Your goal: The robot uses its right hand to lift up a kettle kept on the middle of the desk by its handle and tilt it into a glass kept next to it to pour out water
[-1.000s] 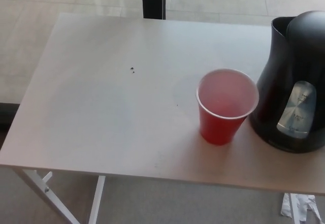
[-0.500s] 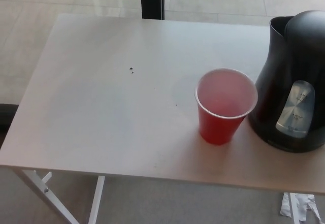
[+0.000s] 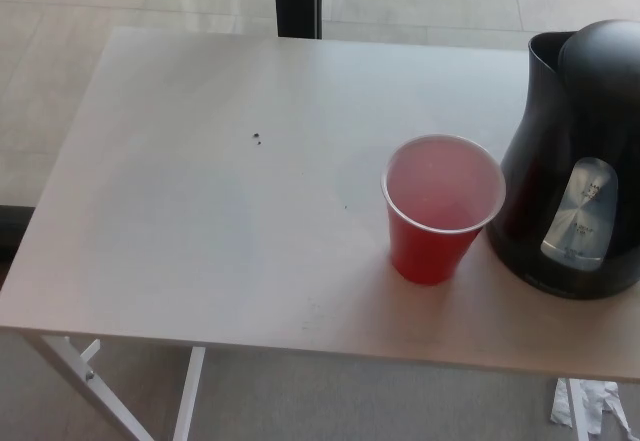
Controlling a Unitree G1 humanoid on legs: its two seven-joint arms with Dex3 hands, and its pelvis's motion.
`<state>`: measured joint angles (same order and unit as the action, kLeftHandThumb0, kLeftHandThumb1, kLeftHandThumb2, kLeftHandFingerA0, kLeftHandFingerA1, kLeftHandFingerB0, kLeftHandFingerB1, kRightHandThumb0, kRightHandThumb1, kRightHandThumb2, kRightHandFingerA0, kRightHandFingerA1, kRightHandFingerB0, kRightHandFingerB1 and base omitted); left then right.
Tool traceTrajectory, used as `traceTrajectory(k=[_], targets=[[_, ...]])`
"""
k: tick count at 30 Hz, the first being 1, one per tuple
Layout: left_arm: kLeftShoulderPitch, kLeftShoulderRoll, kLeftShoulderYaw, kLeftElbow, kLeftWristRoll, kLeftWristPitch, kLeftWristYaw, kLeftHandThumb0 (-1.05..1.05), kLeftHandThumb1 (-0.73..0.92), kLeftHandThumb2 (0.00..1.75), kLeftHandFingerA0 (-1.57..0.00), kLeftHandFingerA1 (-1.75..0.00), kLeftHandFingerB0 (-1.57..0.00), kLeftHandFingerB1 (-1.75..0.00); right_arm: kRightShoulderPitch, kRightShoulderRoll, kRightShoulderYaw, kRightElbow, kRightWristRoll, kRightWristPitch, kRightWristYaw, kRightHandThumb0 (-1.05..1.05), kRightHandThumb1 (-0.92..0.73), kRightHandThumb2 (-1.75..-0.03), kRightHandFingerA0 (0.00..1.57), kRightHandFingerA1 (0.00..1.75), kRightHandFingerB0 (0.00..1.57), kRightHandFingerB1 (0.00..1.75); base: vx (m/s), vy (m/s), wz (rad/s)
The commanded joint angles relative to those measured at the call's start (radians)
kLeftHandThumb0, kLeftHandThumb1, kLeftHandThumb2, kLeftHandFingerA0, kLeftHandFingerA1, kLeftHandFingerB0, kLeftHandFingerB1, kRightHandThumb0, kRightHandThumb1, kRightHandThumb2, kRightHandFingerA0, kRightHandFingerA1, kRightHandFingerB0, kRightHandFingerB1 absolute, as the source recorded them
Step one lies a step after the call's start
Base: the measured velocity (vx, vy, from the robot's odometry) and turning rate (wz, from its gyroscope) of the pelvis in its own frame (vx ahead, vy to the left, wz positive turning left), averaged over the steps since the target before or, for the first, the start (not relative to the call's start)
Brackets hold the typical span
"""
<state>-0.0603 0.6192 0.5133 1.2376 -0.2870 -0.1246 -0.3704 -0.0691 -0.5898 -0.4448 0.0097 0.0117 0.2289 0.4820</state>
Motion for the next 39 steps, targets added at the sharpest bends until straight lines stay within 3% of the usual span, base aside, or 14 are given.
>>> traceTrajectory(k=[1,39], targets=[[0.002,-0.003,0.002,0.007,-0.006,0.012,-0.001,-0.96,0.92,0.77,-0.52,-0.52,-0.32,-0.38,0.012,-0.024,-0.009,-0.016,0.02,-0.005,-0.017,-1.03,-0.57,-0.59,0.0,0.0,0.0,0.0,0.0,0.0,0.0],[0.019,-0.027,0.015,0.004,-0.018,0.006,-0.007,-0.96,0.92,0.77,-0.52,-0.52,-0.32,-0.38,0.002,-0.071,0.002,-0.045,0.045,0.025,-0.019,-1.03,-0.57,-0.59,0.0,0.0,0.0,0.0,0.0,0.0,0.0]])
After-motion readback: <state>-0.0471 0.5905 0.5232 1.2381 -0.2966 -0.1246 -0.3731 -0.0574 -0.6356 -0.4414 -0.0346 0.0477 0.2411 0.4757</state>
